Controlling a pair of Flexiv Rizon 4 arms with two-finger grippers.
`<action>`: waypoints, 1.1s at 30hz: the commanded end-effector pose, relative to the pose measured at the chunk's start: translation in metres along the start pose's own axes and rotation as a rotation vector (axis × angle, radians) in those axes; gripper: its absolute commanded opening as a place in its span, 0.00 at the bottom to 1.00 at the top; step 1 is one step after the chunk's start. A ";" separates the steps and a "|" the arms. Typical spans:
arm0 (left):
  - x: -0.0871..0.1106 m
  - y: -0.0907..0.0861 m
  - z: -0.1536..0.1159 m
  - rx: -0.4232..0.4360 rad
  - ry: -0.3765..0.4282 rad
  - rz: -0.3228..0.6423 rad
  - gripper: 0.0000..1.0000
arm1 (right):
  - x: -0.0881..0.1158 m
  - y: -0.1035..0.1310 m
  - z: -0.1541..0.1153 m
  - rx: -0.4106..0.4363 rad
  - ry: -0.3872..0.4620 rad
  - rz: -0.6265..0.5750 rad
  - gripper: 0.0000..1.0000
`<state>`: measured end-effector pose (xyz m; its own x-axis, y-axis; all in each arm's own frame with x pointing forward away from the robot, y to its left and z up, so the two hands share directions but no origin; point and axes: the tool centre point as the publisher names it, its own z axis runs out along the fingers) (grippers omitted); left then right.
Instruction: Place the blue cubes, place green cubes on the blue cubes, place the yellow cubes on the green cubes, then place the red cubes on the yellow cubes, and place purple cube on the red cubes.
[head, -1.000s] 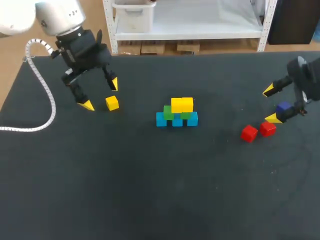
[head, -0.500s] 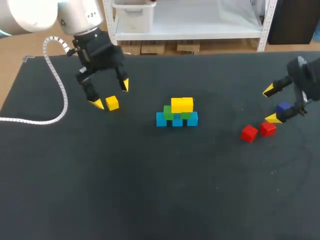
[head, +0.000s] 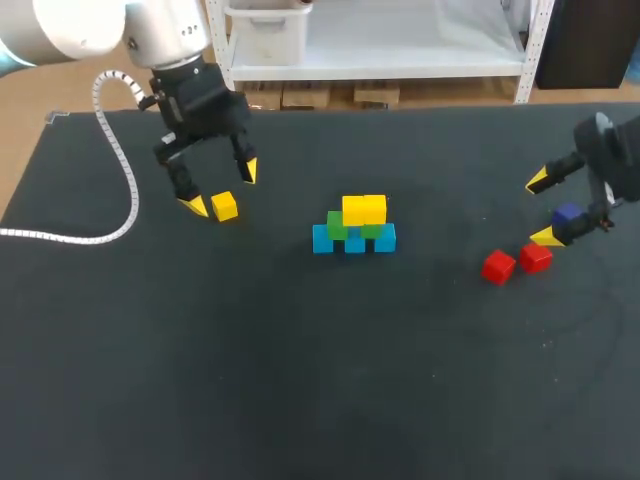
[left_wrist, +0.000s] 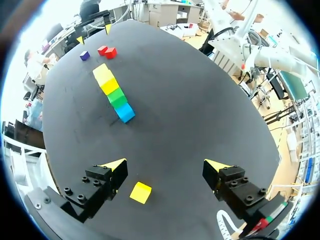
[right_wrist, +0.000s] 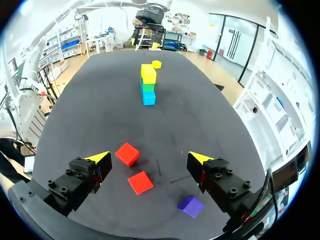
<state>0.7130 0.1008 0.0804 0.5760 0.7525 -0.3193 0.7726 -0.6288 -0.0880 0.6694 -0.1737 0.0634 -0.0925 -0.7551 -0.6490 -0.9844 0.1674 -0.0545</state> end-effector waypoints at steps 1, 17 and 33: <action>0.004 0.006 0.000 0.044 -0.002 -0.002 1.00 | 0.000 0.000 0.000 0.001 -0.002 -0.001 1.00; 0.006 0.006 0.007 0.052 -0.004 -0.001 1.00 | 0.000 0.000 0.000 0.001 -0.002 -0.001 1.00; 0.008 0.010 0.013 0.058 -0.016 -0.012 1.00 | 0.000 0.000 0.000 0.001 -0.002 -0.001 1.00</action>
<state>0.7160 0.0991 0.0636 0.5625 0.7567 -0.3333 0.7654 -0.6289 -0.1361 0.6693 -0.1737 0.0634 -0.0925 -0.7551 -0.6491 -0.9844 0.1674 -0.0545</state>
